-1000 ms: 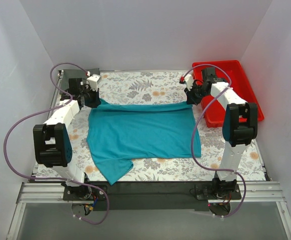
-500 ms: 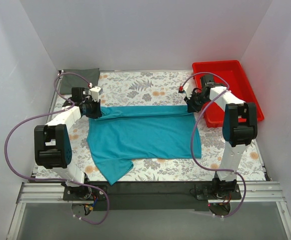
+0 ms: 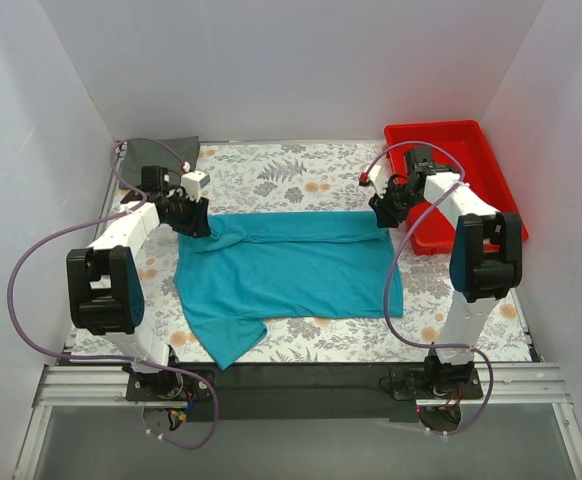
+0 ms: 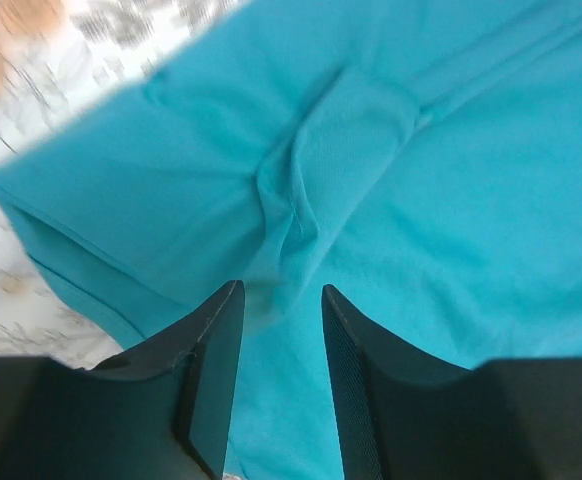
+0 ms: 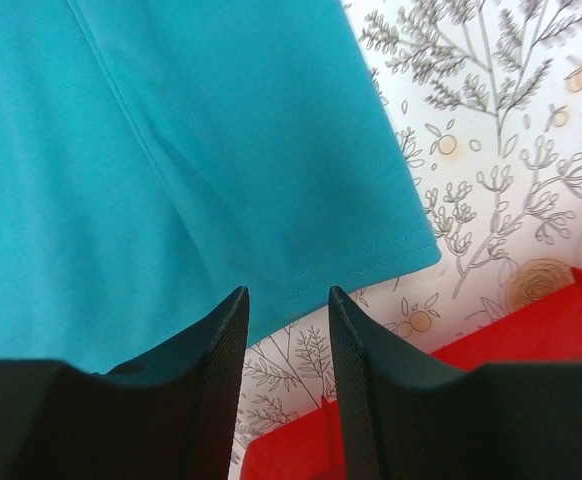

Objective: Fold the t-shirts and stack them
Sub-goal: Fold the tshirt

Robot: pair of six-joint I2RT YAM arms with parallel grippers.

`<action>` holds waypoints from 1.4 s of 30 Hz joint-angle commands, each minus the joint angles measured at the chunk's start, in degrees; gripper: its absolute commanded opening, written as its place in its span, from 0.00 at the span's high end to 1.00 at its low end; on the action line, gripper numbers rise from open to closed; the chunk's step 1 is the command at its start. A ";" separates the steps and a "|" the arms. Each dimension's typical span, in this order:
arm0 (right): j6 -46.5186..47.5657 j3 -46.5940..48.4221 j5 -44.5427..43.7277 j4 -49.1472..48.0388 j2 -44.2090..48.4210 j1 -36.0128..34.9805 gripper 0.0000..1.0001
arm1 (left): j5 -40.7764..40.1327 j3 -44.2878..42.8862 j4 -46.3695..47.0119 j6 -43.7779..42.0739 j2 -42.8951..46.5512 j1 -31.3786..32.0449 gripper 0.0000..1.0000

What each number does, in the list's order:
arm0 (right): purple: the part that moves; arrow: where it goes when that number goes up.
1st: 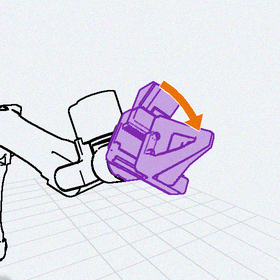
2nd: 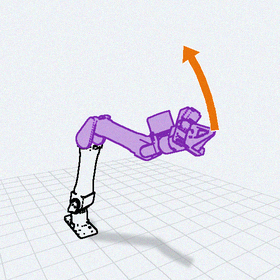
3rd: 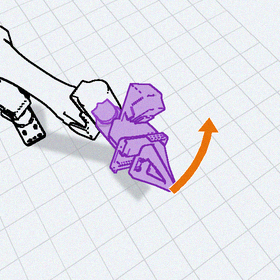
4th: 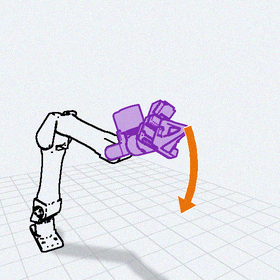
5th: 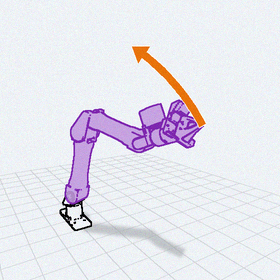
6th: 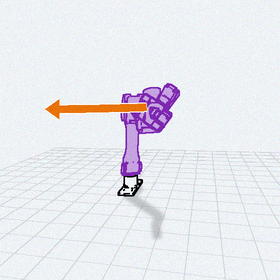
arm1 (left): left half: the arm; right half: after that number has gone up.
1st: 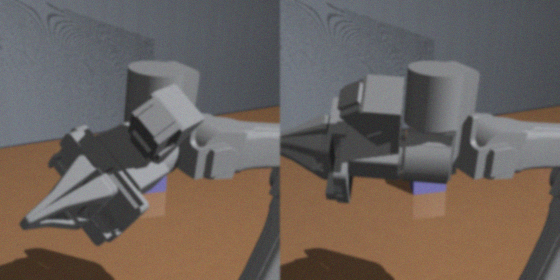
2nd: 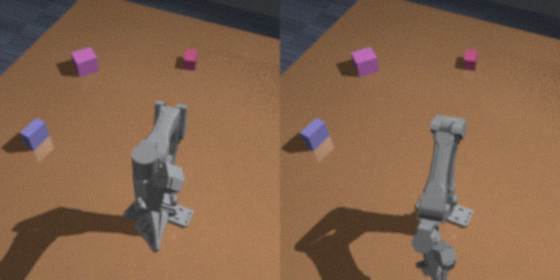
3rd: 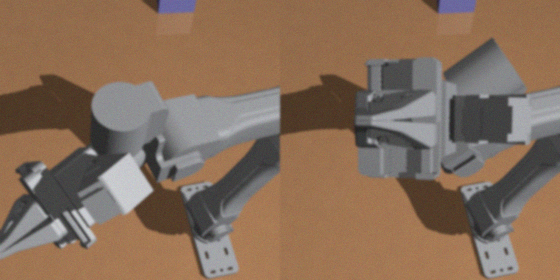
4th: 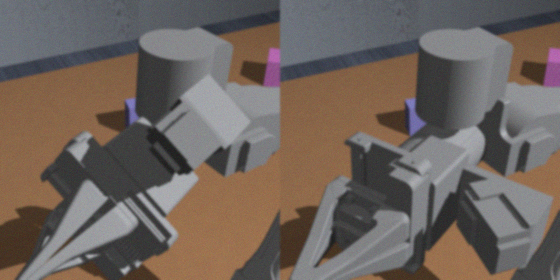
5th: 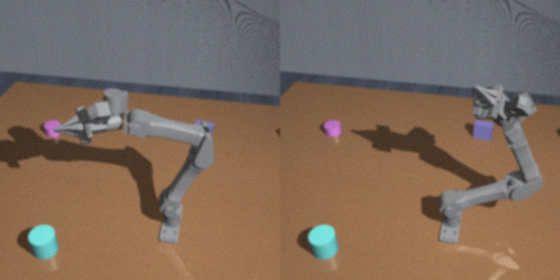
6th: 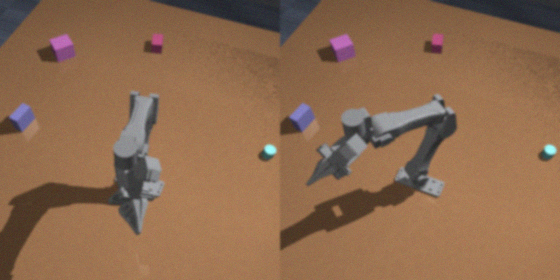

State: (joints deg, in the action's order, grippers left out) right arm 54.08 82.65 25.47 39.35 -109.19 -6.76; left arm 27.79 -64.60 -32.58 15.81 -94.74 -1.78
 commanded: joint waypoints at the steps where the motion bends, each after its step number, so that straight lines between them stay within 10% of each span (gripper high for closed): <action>1: -1.52 2.42 3.18 1.60 3.02 -0.18 0.57 | 3.32 -7.10 -2.23 -0.96 -1.93 -0.33 0.62; 23: -4.96 5.77 -1.48 4.33 -5.60 -2.73 0.71 | 6.92 -14.42 -8.29 0.54 -16.71 0.73 0.51; 32: -4.60 5.94 -2.10 4.42 -5.60 -2.73 0.71 | 11.05 -10.21 -13.74 -7.11 -9.16 0.99 0.87; 36: -4.52 5.85 -2.18 4.59 -5.42 -2.73 0.71 | 11.41 -7.13 -17.51 -12.64 -5.99 0.99 0.88; 42: -3.81 4.98 -2.62 5.03 -4.81 -2.73 0.71 | 9.47 -0.53 -20.86 -25.91 0.25 3.19 0.63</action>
State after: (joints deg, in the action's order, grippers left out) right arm 49.65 88.16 22.72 43.42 -114.98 -9.50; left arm 36.95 -67.57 -50.94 -1.28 -99.72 0.99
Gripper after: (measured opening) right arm 0.289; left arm 0.331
